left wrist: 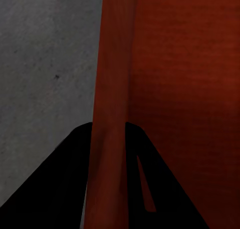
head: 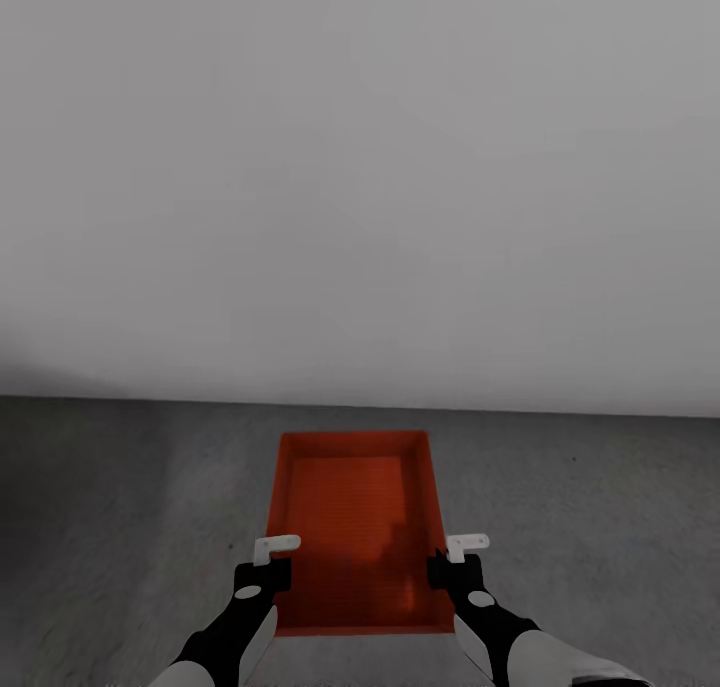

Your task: Move the two storage containers from the living room to the garage. In the garage, place one container on the floor and stack the other container on top of it (either order is fine).

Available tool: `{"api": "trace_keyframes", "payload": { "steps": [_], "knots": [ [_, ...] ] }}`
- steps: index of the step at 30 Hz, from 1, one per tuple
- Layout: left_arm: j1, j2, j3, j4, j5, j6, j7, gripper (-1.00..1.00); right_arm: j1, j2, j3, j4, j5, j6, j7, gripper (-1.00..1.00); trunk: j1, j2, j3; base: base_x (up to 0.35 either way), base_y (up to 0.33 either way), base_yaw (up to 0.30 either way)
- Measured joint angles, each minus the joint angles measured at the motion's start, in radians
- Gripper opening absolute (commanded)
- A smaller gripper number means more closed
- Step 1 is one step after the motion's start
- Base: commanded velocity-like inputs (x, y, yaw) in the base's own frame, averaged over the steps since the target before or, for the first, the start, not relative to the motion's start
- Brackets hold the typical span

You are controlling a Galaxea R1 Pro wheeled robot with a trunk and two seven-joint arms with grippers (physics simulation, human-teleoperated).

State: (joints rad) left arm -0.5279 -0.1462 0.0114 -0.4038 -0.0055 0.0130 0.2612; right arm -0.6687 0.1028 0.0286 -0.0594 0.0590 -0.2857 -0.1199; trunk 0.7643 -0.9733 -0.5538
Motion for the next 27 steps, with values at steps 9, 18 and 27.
{"api": "trace_keyframes", "payload": {
  "steps": [9, 18, 27],
  "knots": [
    [0.000, 0.000, 0.001, 0.000, 0.000, 0.000, 0.000, -1.00, 0.000, 0.000, 0.000, 0.000, 0.000, 0.000, 0.000, -1.00, 0.000, 0.000, -0.014, 0.000, 0.000, 0.000],
    [0.000, 0.000, 0.001, -0.001, -0.001, 0.000, 0.000, -1.00, 0.000, 0.000, 0.000, 0.000, 0.000, 0.000, 0.000, -1.00, 0.000, 0.000, -0.029, 0.000, 0.000, 0.000],
    [0.000, 0.000, 0.000, 0.000, 0.000, 0.000, 0.000, -1.00, 0.000, 0.000, 0.000, 0.000, 0.000, 0.000, 0.000, -1.00, 0.000, 0.000, -0.043, 0.000, 0.000, 0.000]
  ]
}}
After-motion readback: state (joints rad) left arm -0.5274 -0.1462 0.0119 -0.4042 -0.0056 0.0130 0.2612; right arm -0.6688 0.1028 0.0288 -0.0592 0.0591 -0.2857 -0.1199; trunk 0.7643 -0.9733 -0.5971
